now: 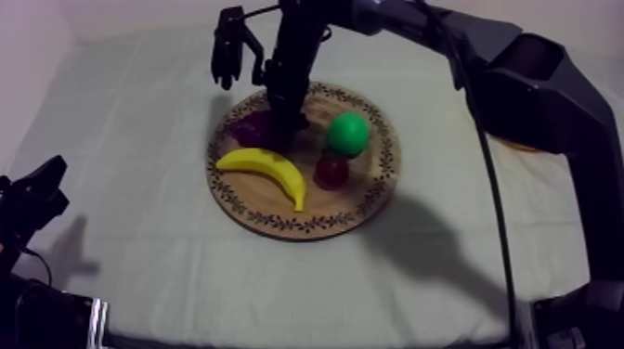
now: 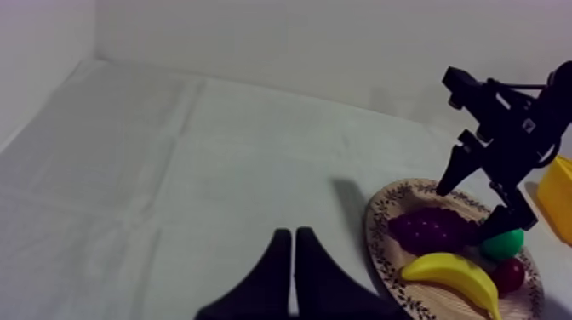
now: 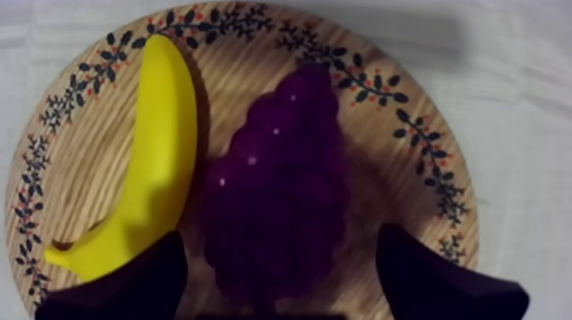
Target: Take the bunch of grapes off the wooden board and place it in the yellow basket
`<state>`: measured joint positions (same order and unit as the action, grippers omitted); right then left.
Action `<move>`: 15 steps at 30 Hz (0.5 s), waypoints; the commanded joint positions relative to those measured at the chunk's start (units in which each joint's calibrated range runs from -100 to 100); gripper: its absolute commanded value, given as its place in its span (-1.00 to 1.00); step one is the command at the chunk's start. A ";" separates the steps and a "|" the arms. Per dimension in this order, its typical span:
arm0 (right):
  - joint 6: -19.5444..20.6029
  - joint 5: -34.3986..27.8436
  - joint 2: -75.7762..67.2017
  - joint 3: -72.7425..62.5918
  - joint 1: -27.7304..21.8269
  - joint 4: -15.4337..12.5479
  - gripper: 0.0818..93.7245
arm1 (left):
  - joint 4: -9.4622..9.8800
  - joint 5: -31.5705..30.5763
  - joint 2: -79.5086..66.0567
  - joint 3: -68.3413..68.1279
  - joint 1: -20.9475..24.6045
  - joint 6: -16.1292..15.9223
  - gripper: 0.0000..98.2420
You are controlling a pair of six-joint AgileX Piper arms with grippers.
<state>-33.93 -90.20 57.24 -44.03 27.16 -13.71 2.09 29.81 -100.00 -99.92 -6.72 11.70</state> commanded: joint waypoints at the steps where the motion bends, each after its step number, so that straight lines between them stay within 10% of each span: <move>1: -0.11 0.14 0.54 -0.20 0.02 -0.20 0.33 | -0.02 0.01 0.00 0.03 0.03 -0.01 -1.00; 15: -0.51 3.94 4.01 -0.69 0.68 0.05 0.11 | -0.02 0.01 0.00 0.03 0.03 -0.01 -1.00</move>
<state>-34.44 -86.56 61.10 -44.83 27.80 -13.72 2.09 29.81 -100.00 -99.92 -6.72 11.70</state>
